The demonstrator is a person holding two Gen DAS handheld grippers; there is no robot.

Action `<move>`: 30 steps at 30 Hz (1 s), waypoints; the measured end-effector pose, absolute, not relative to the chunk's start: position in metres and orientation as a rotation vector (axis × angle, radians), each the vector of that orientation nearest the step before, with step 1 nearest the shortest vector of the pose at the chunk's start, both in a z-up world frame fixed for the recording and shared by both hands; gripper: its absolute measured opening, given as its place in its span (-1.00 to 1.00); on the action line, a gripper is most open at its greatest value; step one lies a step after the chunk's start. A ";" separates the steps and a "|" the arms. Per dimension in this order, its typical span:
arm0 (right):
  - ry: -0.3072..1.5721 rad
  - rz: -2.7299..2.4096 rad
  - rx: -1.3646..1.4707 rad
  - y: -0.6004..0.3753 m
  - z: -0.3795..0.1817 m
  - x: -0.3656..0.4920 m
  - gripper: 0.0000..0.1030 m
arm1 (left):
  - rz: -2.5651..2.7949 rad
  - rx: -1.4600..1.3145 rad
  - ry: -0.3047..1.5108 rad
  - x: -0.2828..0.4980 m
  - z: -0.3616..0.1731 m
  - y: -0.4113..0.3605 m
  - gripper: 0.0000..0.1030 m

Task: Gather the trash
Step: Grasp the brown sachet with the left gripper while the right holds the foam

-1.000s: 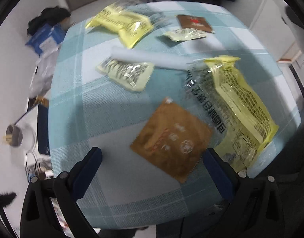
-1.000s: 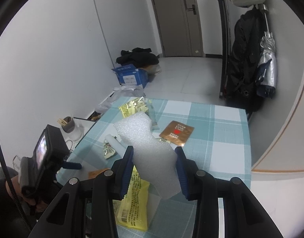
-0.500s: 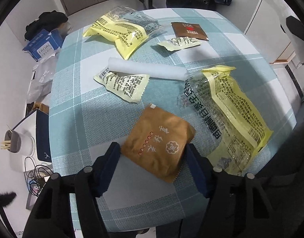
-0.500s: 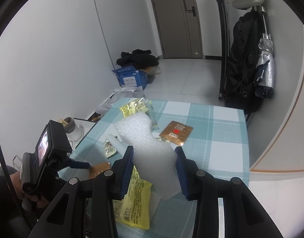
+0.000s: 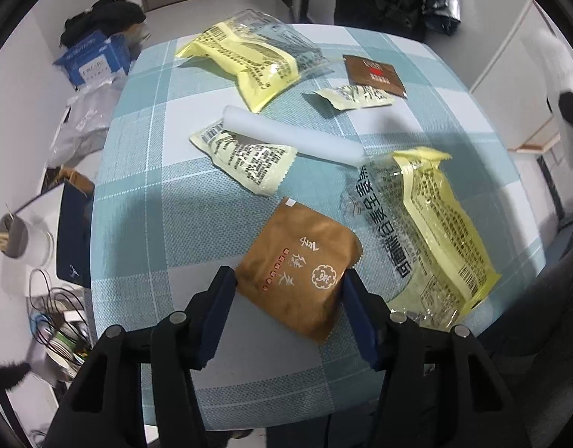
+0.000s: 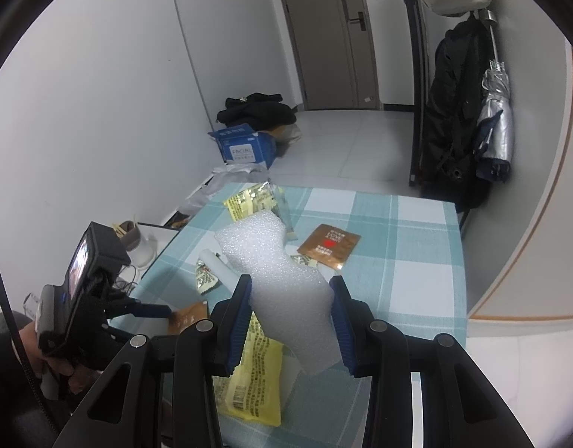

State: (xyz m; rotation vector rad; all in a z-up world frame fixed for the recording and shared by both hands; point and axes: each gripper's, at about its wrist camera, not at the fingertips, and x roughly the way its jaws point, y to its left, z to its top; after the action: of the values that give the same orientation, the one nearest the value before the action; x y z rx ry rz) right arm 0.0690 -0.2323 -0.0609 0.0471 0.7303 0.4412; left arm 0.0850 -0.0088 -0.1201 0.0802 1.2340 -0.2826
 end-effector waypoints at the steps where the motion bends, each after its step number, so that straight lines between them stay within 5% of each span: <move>1: 0.730 0.440 0.047 -0.232 -0.061 0.068 -0.23 | -0.281 0.070 1.232 0.085 -0.119 -0.008 0.01; 3: 0.729 0.441 0.047 -0.232 -0.061 0.068 -0.23 | -0.289 0.055 1.224 0.085 -0.116 -0.009 -0.17; 4: 0.729 0.442 0.047 -0.232 -0.061 0.067 -0.23 | -0.306 0.047 1.232 0.085 -0.115 -0.010 -0.61; 30: 0.712 0.440 0.036 -0.231 -0.057 0.053 -0.23 | -0.260 0.018 1.161 0.073 -0.086 -0.004 -0.95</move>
State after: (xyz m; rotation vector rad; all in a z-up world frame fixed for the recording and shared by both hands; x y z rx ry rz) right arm 0.0533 -0.2313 -0.0568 0.0357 0.7119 0.4397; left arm 0.0726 -0.0042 -0.0862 0.0185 1.1611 -0.2597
